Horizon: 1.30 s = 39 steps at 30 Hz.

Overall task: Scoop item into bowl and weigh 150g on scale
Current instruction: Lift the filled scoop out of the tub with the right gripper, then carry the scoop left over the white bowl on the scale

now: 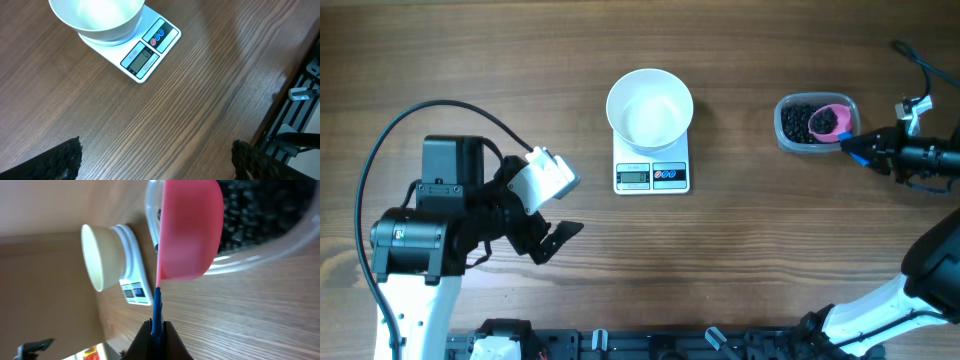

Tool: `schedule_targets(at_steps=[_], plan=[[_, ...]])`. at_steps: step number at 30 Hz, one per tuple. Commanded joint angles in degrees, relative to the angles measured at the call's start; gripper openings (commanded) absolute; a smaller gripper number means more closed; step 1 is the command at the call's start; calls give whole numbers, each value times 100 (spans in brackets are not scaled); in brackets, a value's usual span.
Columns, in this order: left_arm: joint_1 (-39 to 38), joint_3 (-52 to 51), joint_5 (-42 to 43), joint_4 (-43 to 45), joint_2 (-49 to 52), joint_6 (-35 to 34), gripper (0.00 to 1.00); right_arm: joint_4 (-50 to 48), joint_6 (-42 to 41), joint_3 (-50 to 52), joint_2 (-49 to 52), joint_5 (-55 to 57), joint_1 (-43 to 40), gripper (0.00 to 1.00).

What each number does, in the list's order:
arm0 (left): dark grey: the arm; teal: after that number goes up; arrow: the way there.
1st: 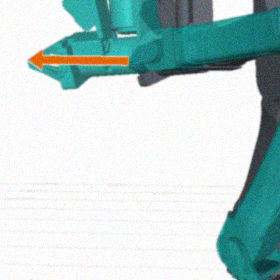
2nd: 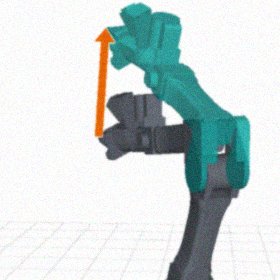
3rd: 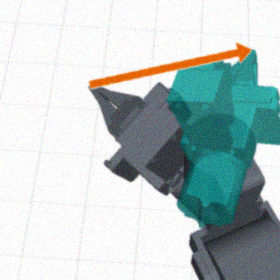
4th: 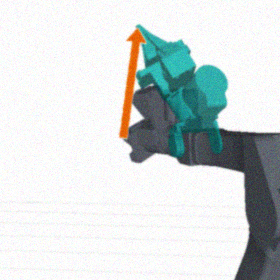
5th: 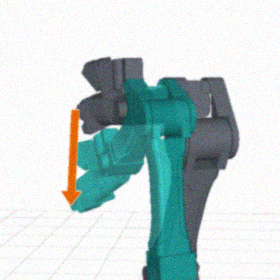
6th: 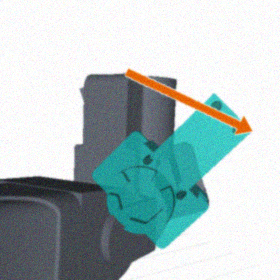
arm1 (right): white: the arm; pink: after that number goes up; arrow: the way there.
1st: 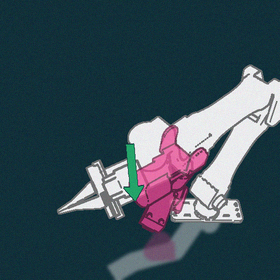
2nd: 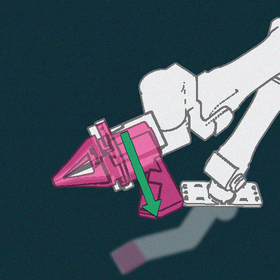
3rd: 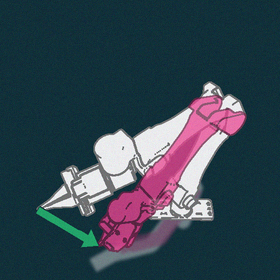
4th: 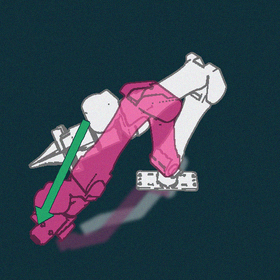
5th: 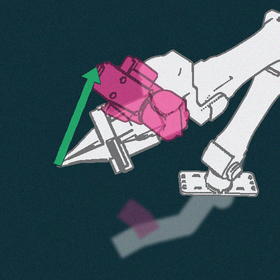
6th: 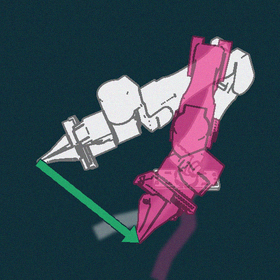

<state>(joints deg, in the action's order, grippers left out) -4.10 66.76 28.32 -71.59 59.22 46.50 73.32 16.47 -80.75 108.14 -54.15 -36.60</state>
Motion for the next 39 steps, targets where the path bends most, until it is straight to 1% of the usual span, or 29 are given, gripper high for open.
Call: schedule_targets(at_steps=[1, 6, 13, 17, 23, 28, 33, 39], plan=[[-24, 114, 7, 17, -2, 129, 100, 111, 326, 46, 83, -892, 0, 4], [-24, 114, 7, 17, -2, 129, 100, 295, 516, 46, 33, -1174, 22, 4], [-24, 114, 7, 17, -2, 129, 100, 352, 509, 46, -179, -1416, 267, 4], [-24, 114, 7, 17, -2, 129, 100, 348, 472, 46, -334, -1714, 575, 5], [-24, 114, 7, 17, -2, 129, 100, 343, 391, 46, -560, -1843, 1071, 5], [-24, 114, 7, 17, -2, 129, 100, 234, 214, 46, -638, -1950, 1574, 5], [-24, 114, 7, 17, -2, 129, 100, -79, -107, 46, -638, -2076, 2046, 4], [-24, 114, 7, 17, -2, 129, 100, -925, -938, 46, -638, -2072, 2706, 5]])
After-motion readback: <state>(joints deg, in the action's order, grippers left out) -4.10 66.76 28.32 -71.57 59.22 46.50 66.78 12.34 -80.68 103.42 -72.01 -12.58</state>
